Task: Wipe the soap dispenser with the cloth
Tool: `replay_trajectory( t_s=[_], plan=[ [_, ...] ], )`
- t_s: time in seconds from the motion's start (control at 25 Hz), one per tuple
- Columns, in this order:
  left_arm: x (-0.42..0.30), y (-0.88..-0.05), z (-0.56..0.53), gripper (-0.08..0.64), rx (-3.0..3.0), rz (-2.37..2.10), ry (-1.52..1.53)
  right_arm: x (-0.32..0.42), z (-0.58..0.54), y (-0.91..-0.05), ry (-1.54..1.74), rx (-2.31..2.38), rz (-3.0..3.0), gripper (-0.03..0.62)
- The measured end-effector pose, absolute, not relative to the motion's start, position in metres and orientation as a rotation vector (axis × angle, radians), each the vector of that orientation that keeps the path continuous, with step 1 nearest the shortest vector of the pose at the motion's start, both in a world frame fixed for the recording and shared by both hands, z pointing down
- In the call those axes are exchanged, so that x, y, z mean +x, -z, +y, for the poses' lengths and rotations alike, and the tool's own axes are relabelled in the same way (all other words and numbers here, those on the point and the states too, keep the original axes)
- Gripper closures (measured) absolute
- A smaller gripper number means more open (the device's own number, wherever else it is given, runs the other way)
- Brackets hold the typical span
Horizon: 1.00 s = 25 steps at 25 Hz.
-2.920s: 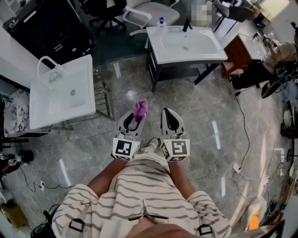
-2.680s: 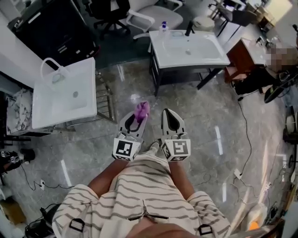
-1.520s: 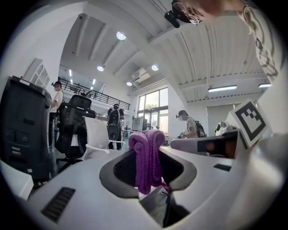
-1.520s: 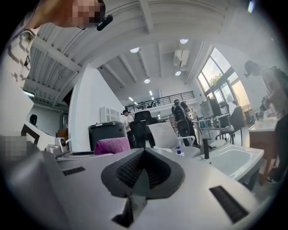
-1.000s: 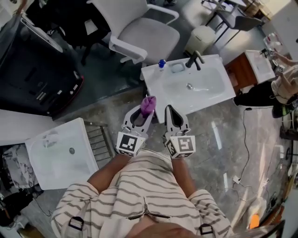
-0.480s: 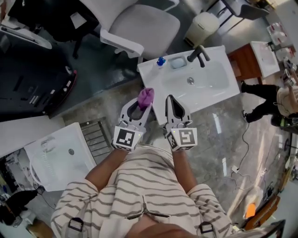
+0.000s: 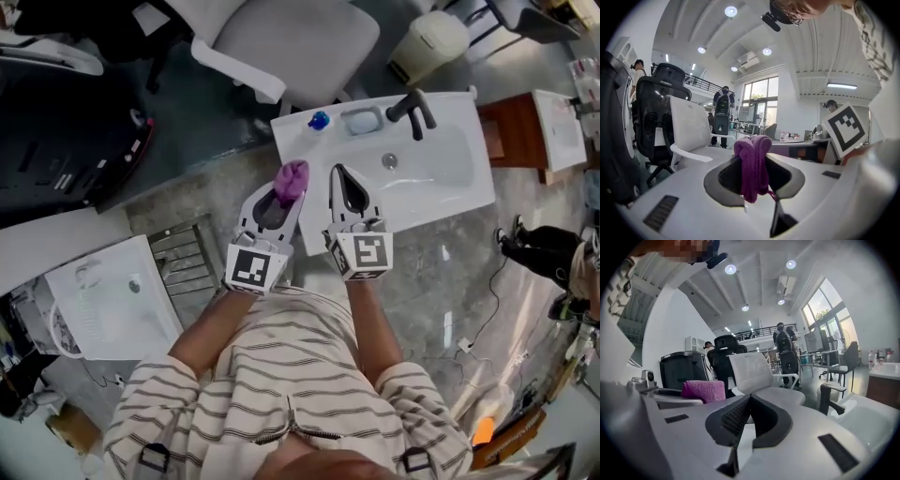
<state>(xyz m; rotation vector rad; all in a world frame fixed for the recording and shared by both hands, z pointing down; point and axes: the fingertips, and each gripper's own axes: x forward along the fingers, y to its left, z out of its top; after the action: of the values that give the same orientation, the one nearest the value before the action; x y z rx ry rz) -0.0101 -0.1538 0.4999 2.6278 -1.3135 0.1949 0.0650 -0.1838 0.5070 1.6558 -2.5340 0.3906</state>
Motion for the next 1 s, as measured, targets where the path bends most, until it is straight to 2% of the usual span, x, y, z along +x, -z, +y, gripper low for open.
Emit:
replay_trajectory(
  t_s=[0.4, 0.52, 0.64, 1.0],
  plan=[
    [-0.011, -0.530, -0.177, 0.444, 2.533, -1.440, -0.250, 0.065, -0.232, -0.566, -0.408, 1.541, -2.544, 0.581],
    [-0.010, -0.536, -0.180, 0.443, 2.511, -1.455, -0.250, 0.061, -0.244, -0.581, -0.414, 1.504, -2.546, 0.537],
    [-0.010, -0.541, -0.182, 0.444, 2.491, -1.463, -0.246, 0.058, -0.254, -0.594, -0.408, 1.467, -2.536, 0.529],
    [-0.020, -0.557, -0.187, 0.443, 2.443, -1.496, -0.258, 0.040, -0.276, -0.621, -0.356, 1.402, -2.511, 0.439]
  ],
)
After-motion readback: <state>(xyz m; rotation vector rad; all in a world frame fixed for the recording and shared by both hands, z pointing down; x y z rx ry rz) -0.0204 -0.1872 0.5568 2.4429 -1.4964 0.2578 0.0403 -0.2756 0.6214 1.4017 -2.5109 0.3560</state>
